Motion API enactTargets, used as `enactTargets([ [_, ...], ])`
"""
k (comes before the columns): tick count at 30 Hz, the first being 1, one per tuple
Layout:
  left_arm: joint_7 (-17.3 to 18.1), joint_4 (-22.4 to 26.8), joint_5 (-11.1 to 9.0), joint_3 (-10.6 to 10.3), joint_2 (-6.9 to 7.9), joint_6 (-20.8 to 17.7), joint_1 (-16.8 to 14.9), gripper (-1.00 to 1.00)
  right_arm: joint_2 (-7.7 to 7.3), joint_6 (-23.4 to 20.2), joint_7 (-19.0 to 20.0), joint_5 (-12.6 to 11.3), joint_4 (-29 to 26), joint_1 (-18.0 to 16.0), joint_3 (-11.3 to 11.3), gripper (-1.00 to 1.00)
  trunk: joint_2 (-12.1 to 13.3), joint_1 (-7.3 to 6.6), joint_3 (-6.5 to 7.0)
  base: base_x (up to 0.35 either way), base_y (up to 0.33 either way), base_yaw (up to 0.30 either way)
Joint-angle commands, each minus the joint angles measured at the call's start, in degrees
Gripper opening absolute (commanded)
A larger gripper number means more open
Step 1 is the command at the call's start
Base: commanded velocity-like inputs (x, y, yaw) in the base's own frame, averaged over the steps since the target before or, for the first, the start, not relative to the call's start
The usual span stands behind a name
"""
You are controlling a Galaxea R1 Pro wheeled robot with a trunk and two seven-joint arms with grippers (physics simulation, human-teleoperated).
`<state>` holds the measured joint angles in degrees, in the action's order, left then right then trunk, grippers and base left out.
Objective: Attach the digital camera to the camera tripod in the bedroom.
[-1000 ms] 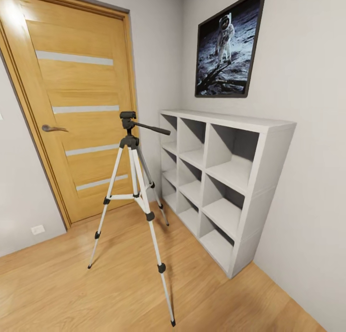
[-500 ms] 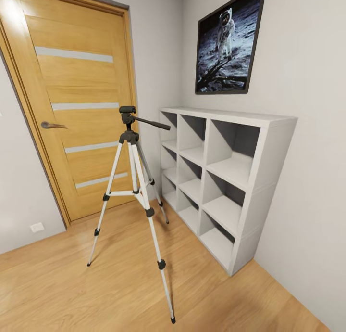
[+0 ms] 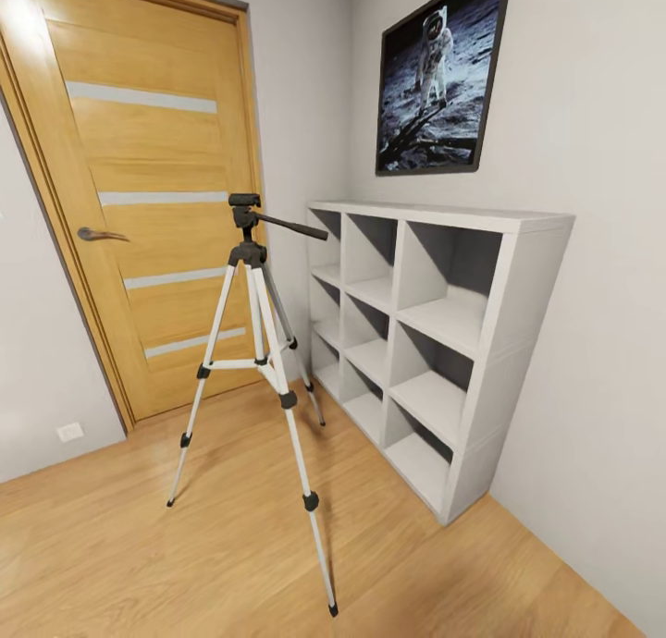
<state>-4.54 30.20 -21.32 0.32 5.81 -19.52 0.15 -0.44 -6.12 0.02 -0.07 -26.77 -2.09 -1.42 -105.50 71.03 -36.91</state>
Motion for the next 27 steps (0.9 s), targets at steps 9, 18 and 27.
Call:
enactTargets([
  [9, -0.6, 20.8, -3.9, 4.0, 2.53, -16.6, 0.0, 1.00, 0.35, -16.6, -0.1, -0.9, -8.4, -11.7, -0.5, 1.00, -3.7, 1.98, -1.69, 0.000, 0.000, 0.000],
  [18, -3.4, 33.7, -7.3, 11.0, 2.99, -24.9, -1.7, 1.00, 0.71, -14.6, -1.7, -4.5, -9.4, -20.6, -0.7, 1.00, -7.3, 3.96, -3.30, 0.000, 0.000, 0.000],
  [27, -6.6, 39.4, -8.9, 16.5, 3.04, -25.8, -7.4, 1.00, 0.95, -14.2, -2.1, -6.1, -17.0, -21.8, -0.5, 1.00, -10.9, 5.93, -4.92, 0.000, 0.000, 0.000],
])
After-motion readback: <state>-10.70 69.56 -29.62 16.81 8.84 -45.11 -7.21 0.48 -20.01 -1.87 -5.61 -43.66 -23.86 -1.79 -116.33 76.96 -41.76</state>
